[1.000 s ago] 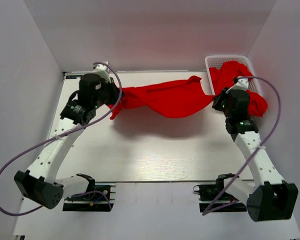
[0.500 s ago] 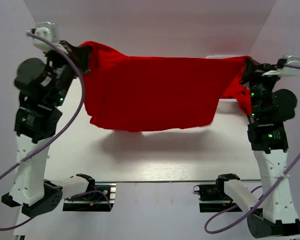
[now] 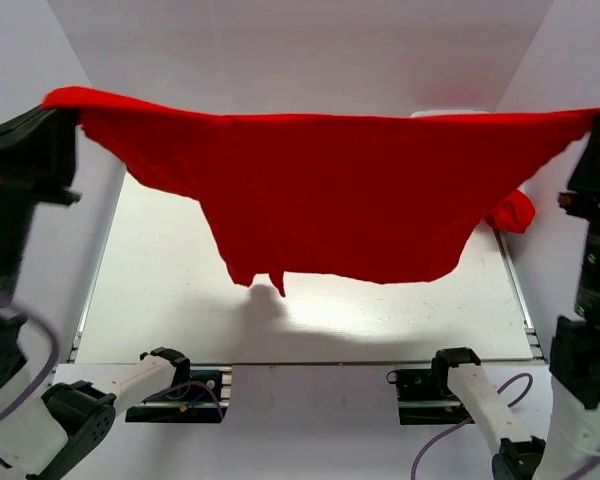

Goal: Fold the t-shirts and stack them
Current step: Flatten out the tshirt, then grap the side of the flattened tshirt furthest away from the robot with both arms, then fold the flattened tshirt in 1/3 of the way

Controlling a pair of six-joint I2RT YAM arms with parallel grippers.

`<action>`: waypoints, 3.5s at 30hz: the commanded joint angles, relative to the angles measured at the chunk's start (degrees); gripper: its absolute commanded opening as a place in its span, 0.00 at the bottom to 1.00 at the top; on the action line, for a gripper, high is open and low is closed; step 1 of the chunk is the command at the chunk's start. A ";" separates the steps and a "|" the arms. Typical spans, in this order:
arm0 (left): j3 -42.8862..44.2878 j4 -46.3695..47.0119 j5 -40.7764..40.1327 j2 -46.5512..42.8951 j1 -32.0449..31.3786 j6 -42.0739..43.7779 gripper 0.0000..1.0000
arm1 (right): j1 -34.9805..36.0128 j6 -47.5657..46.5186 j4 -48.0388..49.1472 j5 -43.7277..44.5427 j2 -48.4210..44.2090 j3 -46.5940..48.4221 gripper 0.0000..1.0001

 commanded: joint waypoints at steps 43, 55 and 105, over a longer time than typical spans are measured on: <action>-15.61 23.30 -5.46 70.56 10.41 -2.64 0.00 | -0.61 6.04 9.42 -4.59 75.24 -2.96 0.00; -0.82 23.74 1.84 80.25 13.32 -2.64 0.00 | -1.05 5.25 3.61 -3.45 94.08 26.77 0.00; -48.08 -9.39 22.93 34.46 12.79 -15.91 0.00 | -2.90 -3.54 -15.90 1.21 67.09 0.85 0.00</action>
